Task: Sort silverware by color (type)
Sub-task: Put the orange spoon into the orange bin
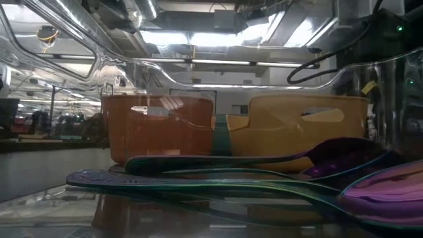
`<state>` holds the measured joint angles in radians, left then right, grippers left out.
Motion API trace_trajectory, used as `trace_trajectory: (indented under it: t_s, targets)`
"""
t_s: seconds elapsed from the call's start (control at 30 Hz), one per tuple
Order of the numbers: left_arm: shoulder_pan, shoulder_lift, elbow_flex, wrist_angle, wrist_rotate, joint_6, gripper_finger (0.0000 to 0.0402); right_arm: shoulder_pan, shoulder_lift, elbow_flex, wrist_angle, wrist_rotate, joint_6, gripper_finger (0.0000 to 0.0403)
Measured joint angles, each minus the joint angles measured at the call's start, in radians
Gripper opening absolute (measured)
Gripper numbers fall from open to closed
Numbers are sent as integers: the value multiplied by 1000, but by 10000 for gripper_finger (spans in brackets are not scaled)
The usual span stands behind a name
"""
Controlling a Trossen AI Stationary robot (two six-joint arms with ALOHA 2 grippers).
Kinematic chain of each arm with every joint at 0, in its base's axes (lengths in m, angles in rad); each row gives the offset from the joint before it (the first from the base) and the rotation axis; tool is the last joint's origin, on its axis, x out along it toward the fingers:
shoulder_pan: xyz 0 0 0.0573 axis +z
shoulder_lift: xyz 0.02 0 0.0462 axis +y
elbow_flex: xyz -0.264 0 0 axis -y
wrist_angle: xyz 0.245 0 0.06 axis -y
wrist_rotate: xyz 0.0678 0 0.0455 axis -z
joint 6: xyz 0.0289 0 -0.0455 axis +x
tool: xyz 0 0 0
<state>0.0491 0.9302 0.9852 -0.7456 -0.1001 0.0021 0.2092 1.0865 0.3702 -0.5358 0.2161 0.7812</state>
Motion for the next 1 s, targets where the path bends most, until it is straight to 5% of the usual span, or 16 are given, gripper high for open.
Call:
trace_trajectory:
  t_s: [0.67,1.0]
  targets:
    - [0,0,0,147,8,0,88,0,-246,0,59,135,-5,0]
    - [0,37,-1,348,8,-6,88,0,-370,2,405,319,-201,0]
